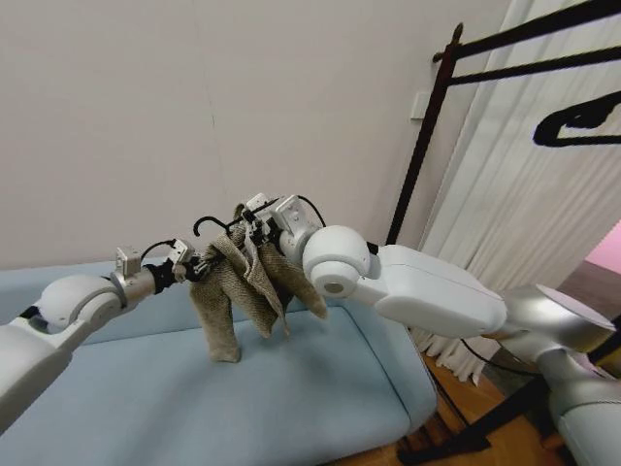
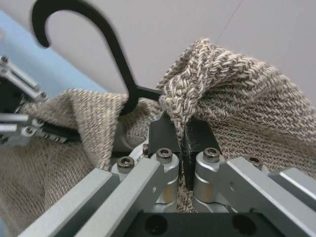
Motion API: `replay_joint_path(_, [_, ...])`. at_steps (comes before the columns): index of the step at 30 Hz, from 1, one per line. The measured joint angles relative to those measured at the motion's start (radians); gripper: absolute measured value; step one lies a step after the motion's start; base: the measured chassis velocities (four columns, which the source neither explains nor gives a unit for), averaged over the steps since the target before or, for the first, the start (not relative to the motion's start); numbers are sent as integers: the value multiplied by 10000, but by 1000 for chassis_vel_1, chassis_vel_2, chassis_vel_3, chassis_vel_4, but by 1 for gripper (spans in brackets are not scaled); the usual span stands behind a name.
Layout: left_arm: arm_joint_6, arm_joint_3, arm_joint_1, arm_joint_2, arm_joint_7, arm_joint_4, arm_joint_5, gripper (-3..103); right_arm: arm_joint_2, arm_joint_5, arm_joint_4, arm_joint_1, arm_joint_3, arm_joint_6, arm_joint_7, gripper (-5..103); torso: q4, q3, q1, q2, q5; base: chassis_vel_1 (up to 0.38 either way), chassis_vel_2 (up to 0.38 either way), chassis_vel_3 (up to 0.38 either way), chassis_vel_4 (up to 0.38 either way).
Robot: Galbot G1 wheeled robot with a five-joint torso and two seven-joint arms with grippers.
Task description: Pick up the clothes from the sofa and hang them on the clothes hanger.
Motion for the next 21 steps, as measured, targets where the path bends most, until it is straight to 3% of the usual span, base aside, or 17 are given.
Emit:
replay_joint_path(12, [65,-49,-52,-86,-76,-10,-76,3,-558,-311,357,-461,-906,-177,-102,2,-1,0,0,0,1,0,0,0,0])
replay_joint_path(21, [294,287,-610,-206,-293,12,-262,3,28,-346,115,-269,-918,-171,15,2,1,0,1,0,-1,0,0,0,0])
